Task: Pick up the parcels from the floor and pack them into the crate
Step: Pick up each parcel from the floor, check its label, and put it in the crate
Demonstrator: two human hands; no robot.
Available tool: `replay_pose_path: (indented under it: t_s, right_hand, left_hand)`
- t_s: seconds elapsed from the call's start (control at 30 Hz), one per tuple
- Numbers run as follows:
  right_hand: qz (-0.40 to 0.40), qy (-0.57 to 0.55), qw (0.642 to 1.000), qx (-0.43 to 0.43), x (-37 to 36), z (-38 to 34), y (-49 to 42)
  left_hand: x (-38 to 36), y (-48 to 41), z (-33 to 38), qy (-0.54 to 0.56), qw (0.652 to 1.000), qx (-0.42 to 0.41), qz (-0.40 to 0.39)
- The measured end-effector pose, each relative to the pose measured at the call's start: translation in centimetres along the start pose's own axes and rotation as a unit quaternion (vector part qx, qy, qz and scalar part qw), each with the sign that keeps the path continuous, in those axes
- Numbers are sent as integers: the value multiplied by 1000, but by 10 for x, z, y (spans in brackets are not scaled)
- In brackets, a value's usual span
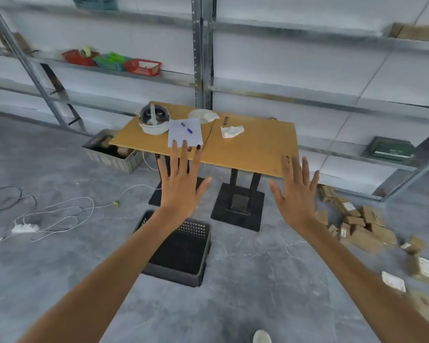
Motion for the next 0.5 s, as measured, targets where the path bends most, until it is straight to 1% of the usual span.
replay_pose_path:
  t_s: [0.03,0.1,0.23,0.37,0.5]
  right_hand:
    - [-3,-4,1000,-8,1,-3,3]
    - [10,6,1000,-10,3,-2,7]
    - [2,35,999,-21,3,16,12]
    - [-4,33,997,-67,5,43,16]
    - [-10,24,992,-123,5,77,23]
  left_hand:
    - [0,1,0,-2,1000,2,-16]
    - [-3,1,4,-1,1000,-9,-18]
    - [-11,-7,20,23,999,-37,2]
    - [-18,-30,55,61,995,-79,-14]
    - [-23,-59,104,70,988,-134,-10]
Point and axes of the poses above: each hand's wrist, its own y-axis away from the middle knuckle, its own x-axis out of the back of the hand, z = x × y, the point moved 2 cm from there along -y, towards the middle knuckle, and after that the axes turned 8 degrees about -x, right-handed, at the moved point
